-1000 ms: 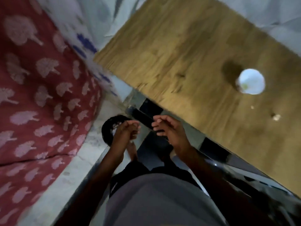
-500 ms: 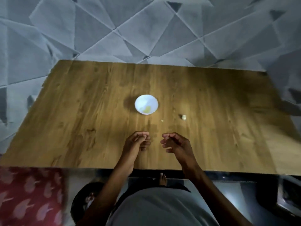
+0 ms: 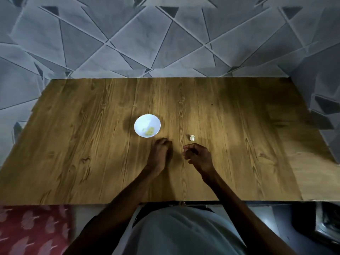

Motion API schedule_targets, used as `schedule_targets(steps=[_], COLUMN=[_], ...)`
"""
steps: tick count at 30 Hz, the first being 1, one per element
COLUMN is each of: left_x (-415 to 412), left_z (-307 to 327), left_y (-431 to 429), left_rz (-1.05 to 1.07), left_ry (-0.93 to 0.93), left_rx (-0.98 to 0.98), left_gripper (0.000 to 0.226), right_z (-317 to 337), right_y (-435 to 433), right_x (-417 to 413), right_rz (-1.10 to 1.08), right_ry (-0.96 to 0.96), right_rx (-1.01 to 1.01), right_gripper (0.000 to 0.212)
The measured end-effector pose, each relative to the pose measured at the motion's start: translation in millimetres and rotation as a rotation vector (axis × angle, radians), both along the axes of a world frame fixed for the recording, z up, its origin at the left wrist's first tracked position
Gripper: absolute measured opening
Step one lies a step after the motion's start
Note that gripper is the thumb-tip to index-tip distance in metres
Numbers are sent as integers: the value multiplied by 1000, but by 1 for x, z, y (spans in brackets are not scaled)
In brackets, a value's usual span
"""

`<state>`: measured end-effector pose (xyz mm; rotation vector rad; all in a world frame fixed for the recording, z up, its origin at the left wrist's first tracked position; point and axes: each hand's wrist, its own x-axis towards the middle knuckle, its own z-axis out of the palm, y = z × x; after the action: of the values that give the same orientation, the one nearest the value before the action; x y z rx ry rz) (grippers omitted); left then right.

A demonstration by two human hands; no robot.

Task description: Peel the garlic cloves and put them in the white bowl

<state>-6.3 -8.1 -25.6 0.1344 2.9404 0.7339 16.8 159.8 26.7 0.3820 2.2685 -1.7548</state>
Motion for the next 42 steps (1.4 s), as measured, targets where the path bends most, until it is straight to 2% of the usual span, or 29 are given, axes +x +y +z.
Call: schedule_targets(steps=[6,8,11,13,15,18,21,23,25,27,28,32,35,39,42], left_x=[-17,-23,-41,-60,-81,-98,-109,-112,-110,-97,-88,-64,-63,-69,-72], left_z=[-3,7,35,46,40,23,15,18,29,44,49,30,0,-19,-17], left_y=[4,5,-6,-25,-47,-68,-71,-71,-62,-43,-31,10,28,42,45], left_rz=[-59,-29,158,288,355,366,365,380,392,319,272,148,168,274,314], left_ry=[27,86,281,260,135,-41,-101,-76,25,136,136,-100,-290,-378,-405], left_rx=[-242,-134,51,56,16,-36,-46,-18,48,156,225,456,517,526,571], left_gripper=[39,35,19,18,20,23,22,24,22,16,16,14,11,25,24], right_z=[-13,-14,-19,-25,-32,-37,-39,-42,-45,-46,-47,-58,-62,-61,-63], right_y=[7,9,13,17,21,24,28,31,34,35,35,32,31,32,34], right_x=[-23,-30,-44,-53,-61,-68,-74,-78,-81,-84,-85,-88,-90,-94,-95], right_rz=[19,18,20,35,58,62,48,61,98,128,138,233,297,302,264], right_ry=[47,59,94,171,229,271,256,215,184,166,182,284,323,303,281], right_rx=[38,47,112,231,330,395,416,434,454,486,498,587,576,486,404], right_gripper=[14,14,14,13,11,9,8,5,13,17,16,24,18,8,7])
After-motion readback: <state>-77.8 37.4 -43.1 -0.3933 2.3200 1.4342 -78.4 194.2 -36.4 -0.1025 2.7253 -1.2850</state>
